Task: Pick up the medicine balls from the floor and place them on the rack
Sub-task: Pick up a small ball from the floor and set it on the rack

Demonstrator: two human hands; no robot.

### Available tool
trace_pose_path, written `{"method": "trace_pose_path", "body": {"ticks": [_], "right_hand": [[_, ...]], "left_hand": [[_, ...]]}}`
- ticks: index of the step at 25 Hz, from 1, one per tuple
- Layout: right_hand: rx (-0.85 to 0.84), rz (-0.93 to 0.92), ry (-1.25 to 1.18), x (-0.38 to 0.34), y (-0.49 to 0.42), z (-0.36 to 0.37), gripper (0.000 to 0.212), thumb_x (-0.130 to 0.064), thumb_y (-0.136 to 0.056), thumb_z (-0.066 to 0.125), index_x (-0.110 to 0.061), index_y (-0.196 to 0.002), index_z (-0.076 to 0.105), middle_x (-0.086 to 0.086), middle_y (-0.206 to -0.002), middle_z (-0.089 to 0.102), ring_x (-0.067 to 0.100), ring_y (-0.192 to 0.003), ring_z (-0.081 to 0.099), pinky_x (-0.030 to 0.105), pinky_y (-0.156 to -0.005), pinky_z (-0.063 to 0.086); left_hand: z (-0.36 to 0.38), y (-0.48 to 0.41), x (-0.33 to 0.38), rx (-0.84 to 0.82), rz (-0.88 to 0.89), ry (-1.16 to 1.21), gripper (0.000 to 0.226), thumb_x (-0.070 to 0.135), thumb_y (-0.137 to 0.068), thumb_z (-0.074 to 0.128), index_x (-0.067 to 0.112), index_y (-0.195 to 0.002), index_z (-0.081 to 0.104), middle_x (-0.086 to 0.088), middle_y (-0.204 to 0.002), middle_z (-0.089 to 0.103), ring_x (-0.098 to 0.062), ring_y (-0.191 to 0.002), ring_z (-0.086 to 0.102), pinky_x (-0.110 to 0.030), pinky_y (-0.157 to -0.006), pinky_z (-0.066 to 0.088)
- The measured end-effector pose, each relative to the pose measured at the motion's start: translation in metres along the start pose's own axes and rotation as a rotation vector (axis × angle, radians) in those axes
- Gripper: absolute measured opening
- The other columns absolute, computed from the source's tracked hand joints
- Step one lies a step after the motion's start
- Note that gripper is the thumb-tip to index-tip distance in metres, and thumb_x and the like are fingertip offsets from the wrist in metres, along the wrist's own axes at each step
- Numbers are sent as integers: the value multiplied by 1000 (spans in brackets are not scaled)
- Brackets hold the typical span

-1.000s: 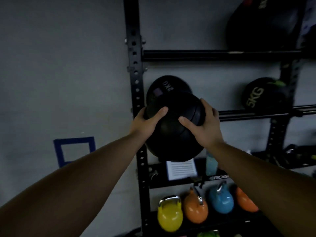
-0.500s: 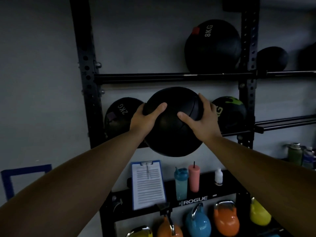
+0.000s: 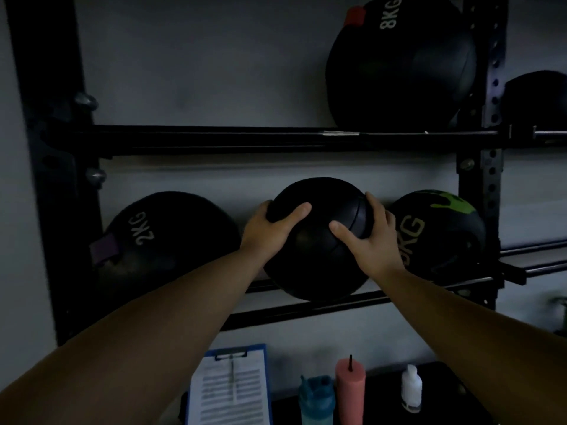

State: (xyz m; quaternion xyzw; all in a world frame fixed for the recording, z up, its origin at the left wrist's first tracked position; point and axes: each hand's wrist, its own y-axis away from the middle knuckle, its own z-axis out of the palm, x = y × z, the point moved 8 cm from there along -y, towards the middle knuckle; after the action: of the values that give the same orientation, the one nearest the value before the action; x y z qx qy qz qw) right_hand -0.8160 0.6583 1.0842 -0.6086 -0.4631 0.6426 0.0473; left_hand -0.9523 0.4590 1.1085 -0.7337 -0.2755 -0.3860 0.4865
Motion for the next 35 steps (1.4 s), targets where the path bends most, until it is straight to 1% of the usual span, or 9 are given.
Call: {"method": "trace_pose_path", "body": {"ticks": [3, 6, 9, 17, 20, 25, 28, 31, 35], "right_hand": [[-77, 13, 19, 53, -41, 41, 119, -88, -59, 69, -47, -160, 22, 3, -164, 26, 37, -152, 29, 59, -119, 35], [-156, -102, 57, 79, -65, 94, 107, -93, -65, 57, -47, -158, 31, 3, -163, 34, 35, -148, 35, 55, -119, 35], [-217, -180, 100, 70, -97, 122, 96, -90, -70, 45, -49, -156, 35, 0, -163, 36, 33, -144, 36, 55, -116, 36], [-275, -301, 69, 100, -73, 97, 96, -88, -74, 47, -46, -158, 31, 4, -164, 34, 36, -143, 34, 54, -110, 35], [-350, -293, 90, 102, -72, 93, 98, -91, -74, 45, -48, -160, 25, 3, -169, 26, 38, -146, 28, 56, -113, 32], [-549, -266, 144, 96, -72, 78, 97, -83, -83, 57, -45, -164, 18, 2, -172, 20, 38, -151, 27, 55, -118, 35], [-517, -195, 218, 94, -82, 22, 88, -83, -87, 51, -40, -160, 29, 5, -162, 41, 35, -141, 48, 51, -108, 48], [-494, -192, 438, 91, -65, -42, 77, -81, -92, 46, -32, -151, 45, 3, -151, 53, 29, -131, 57, 43, -99, 53], [-483, -74, 616, 83, -13, -113, 56, -74, -94, 49, -32, -128, 61, 0, -127, 68, 24, -106, 64, 36, -86, 54]], "left_hand": [[15, -47, -42, 49, 8, -169, 98, 98, -57, 65, 40, -136, 62, 6, -134, 68, -21, -123, 67, -39, -102, 55], [25, -64, -68, 109, 43, -426, 123, 103, -57, 52, 37, -160, 41, 0, -163, 44, -24, -149, 43, -42, -122, 37], [17, -68, -72, 283, 43, -404, 109, 93, -72, 52, 36, -164, 36, -2, -165, 40, -24, -152, 39, -37, -121, 33], [43, -32, -66, 271, 270, -663, 95, 79, -85, 58, 24, -161, 42, -7, -160, 42, -26, -147, 44, -45, -122, 36], [43, -23, -50, 221, 172, -748, 97, 74, -82, 58, 28, -164, 35, -1, -165, 38, -20, -150, 41, -29, -120, 31], [47, -4, -41, 126, -62, -783, 104, 76, -82, 65, 38, -168, 21, 7, -175, 23, -19, -157, 30, -35, -125, 27], [33, 18, -21, 63, -140, -772, 99, 79, -78, 69, 37, -163, 38, 2, -164, 44, -24, -145, 48, -38, -114, 43], [18, 46, 10, 14, -125, -880, 84, 77, -81, 67, 31, -150, 56, 5, -131, 70, -17, -117, 66, -33, -96, 50], [23, 102, 25, -101, -89, -979, 62, 69, -84, 72, 26, -129, 69, 13, -100, 72, -7, -93, 68, -33, -91, 56]]}}
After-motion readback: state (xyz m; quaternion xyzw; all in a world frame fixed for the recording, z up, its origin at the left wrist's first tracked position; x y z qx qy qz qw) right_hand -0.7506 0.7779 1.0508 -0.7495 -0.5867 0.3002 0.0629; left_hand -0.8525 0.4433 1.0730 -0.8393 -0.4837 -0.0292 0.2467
